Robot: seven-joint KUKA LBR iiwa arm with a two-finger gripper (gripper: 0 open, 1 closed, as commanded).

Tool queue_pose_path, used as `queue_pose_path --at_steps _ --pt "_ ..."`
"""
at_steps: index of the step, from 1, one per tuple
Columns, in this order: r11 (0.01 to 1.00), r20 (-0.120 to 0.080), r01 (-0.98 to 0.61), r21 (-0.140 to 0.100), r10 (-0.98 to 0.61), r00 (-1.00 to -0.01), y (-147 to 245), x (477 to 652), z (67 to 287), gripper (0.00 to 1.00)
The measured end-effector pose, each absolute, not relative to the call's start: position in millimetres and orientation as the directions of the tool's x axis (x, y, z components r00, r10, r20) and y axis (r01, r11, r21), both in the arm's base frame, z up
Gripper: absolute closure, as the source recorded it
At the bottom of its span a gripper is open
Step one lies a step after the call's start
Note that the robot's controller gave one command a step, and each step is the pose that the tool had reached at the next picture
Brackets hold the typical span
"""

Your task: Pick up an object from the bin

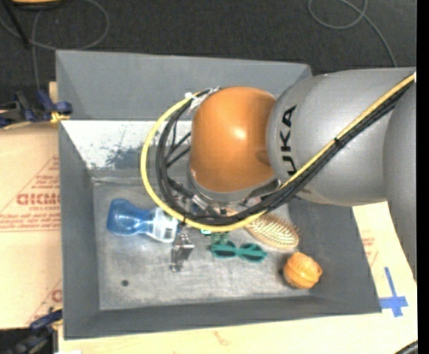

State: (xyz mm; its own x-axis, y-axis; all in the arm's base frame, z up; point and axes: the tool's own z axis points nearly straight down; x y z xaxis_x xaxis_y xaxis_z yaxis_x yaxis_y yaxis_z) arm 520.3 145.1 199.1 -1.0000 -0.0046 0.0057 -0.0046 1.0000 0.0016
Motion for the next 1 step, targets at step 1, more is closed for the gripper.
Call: queue_pose_path --at_steps 1 --pt "1.0 -0.002 -0.001 0.003 -0.001 -1.0 144.5 522.0 203.4 0.0"
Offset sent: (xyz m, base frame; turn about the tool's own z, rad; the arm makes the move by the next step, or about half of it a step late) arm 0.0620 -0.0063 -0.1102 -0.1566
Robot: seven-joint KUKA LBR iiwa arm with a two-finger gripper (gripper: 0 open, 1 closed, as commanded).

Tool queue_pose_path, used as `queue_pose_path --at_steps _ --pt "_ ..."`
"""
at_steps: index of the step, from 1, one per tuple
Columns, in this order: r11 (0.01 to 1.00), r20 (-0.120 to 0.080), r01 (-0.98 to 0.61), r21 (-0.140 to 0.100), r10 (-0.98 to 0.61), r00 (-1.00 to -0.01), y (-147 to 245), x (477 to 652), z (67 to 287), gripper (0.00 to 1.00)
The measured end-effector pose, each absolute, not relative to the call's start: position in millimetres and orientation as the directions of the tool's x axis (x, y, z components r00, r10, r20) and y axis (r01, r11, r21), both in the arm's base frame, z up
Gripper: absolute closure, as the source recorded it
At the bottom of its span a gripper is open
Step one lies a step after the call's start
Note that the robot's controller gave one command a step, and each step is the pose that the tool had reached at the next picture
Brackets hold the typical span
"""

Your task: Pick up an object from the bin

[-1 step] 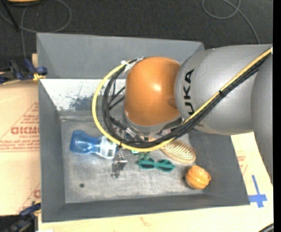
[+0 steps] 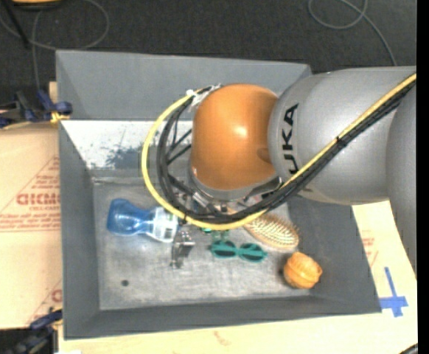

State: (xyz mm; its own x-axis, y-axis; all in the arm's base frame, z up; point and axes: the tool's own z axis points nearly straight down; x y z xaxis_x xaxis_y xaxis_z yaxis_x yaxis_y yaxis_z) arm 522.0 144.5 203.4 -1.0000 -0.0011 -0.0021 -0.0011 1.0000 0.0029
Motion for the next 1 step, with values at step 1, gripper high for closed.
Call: queue_pose_path --at_steps 1 --pt "0.999 -0.012 -0.049 0.001 -0.049 -0.999 142.6 542.3 174.9 0.0"
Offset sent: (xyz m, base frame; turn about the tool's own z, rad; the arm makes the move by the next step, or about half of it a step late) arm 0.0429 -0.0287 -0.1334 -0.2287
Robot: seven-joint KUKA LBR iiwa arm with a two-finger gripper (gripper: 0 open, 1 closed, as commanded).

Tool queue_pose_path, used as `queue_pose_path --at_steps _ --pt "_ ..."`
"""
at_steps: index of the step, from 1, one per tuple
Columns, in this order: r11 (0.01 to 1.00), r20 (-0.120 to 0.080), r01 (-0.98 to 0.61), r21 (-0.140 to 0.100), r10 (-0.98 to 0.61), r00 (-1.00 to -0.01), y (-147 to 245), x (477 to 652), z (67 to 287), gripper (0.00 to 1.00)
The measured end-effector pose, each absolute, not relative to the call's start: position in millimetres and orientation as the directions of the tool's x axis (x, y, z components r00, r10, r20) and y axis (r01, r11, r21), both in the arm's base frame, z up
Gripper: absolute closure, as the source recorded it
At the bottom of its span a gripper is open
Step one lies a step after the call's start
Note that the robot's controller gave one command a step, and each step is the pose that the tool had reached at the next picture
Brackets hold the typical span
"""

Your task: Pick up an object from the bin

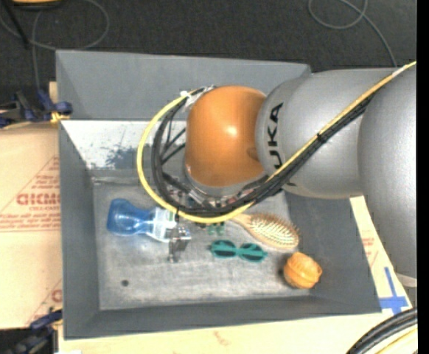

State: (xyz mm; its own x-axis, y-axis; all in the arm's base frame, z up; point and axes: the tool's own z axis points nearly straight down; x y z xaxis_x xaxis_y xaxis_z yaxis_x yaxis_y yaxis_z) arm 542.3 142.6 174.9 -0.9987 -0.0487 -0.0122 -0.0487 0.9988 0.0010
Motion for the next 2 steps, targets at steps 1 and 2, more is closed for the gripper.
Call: queue_pose_path --at_steps 1,2 --pt "0.989 -0.002 -0.145 0.003 -0.145 -0.989 133.1 551.9 127.0 1.0" --pt "0.99 -0.002 -0.144 0.003 -0.144 -0.99 133.0 551.7 127.0 1.0"
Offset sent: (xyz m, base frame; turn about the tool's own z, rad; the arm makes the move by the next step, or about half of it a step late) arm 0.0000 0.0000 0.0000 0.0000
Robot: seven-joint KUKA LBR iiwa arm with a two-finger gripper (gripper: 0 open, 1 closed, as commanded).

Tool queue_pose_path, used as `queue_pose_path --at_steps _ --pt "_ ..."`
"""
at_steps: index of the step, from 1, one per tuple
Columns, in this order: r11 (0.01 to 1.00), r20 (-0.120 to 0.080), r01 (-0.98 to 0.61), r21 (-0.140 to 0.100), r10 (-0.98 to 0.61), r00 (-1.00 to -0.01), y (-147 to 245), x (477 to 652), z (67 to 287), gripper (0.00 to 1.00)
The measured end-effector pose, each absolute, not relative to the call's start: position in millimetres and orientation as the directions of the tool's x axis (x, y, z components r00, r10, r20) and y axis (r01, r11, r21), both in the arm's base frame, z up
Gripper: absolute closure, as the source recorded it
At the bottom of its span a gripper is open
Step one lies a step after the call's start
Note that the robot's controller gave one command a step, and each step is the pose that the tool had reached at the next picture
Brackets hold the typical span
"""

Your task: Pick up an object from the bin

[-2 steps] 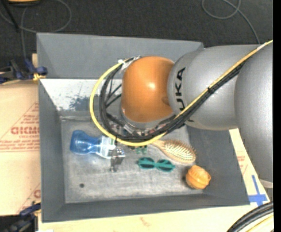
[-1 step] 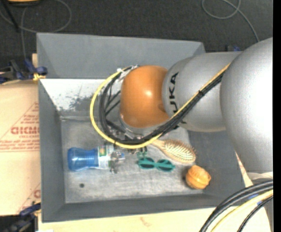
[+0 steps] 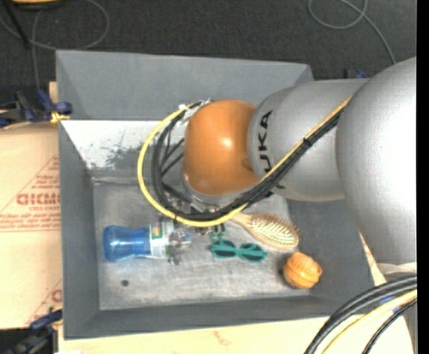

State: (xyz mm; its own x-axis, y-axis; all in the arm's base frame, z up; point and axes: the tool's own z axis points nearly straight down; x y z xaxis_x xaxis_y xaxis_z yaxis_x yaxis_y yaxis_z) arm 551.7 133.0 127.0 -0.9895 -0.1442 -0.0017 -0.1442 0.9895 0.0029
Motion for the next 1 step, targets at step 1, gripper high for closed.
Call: queue_pose_path --at_steps 1 --pt "0.985 -0.002 -0.171 0.0 -0.171 -0.985 121.9 561.3 243.7 1.0"
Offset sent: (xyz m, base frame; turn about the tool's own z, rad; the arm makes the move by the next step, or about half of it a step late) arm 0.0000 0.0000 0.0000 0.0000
